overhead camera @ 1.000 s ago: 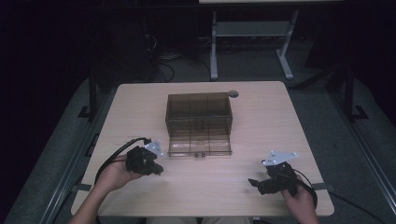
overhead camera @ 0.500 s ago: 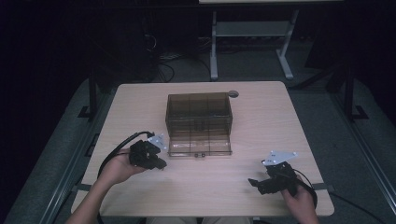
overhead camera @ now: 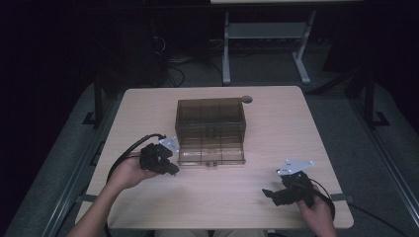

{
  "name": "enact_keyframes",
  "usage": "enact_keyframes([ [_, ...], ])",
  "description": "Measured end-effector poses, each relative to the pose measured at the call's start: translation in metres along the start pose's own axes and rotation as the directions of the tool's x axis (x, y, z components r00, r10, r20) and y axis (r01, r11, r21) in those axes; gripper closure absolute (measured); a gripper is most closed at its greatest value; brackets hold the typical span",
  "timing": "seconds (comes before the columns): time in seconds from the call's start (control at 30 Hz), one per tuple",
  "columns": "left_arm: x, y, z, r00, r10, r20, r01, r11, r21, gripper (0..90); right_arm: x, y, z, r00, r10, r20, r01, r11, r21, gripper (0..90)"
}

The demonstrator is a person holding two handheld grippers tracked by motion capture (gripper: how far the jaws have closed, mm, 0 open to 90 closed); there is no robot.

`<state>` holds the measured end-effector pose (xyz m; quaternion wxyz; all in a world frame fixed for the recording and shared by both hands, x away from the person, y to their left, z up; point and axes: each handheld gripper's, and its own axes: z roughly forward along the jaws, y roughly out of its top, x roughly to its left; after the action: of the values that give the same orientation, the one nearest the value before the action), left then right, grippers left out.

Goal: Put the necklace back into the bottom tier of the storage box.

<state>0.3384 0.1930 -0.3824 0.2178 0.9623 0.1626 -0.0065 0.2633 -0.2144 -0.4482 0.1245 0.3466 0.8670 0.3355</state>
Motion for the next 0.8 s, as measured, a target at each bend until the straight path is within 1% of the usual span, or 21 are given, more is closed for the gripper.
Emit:
enact_keyframes([
  [0.13, 0.001, 0.005, 0.0, 1.0, 0.009, -0.003, -0.009, 0.9999, 0.005, 86.7, 0.0, 0.0, 0.0, 1.0, 0.0, 0.0, 0.0, 1.0, 0.0, 13.7],
  [0.17, 0.001, 0.005, 0.0, 1.0, 0.003, -0.005, -0.003, 1.0, 0.003, 86.7, 0.0, 0.0, 0.0, 1.0, 0.0, 0.0, 0.0, 1.0, 0.0, 13.7],
  [0.2, 0.002, 0.007, -0.001, 0.9999, 0.012, -0.007, -0.012, 0.9999, 0.007, 86.7, 0.0, 0.0, 0.0, 1.0, 0.001, 0.0, -0.001, 1.0, 0.0, 13.8],
  [0.33, 0.005, 0.011, -0.002, 0.9999, 0.012, 0.003, -0.012, 0.9999, 0.0, 86.7, 0.0, 0.0, 0.0, 1.0, -0.002, -0.001, 0.002, 1.0, -0.001, 13.8],
  [0.47, 0.006, 0.018, -0.002, 0.9996, 0.027, 0.0, -0.027, 0.9996, 0.01, 86.7, 0.0, 0.0, 0.0, 1.0, -0.002, -0.002, 0.002, 1.0, 0.0, 13.8],
  [0.63, 0.008, 0.025, -0.002, 0.9994, 0.033, -0.001, -0.033, 0.9994, 0.011, 86.7, 0.0, 0.001, 0.0, 1.0, -0.003, -0.002, 0.003, 1.0, -0.001, 13.7],
  [0.8, 0.01, 0.031, -0.002, 0.9992, 0.041, -0.004, -0.041, 0.9988, 0.025, 86.7, 0.0, 0.001, 0.0, 0.9999, -0.011, -0.003, 0.011, 0.9999, 0.001, 13.8],
])
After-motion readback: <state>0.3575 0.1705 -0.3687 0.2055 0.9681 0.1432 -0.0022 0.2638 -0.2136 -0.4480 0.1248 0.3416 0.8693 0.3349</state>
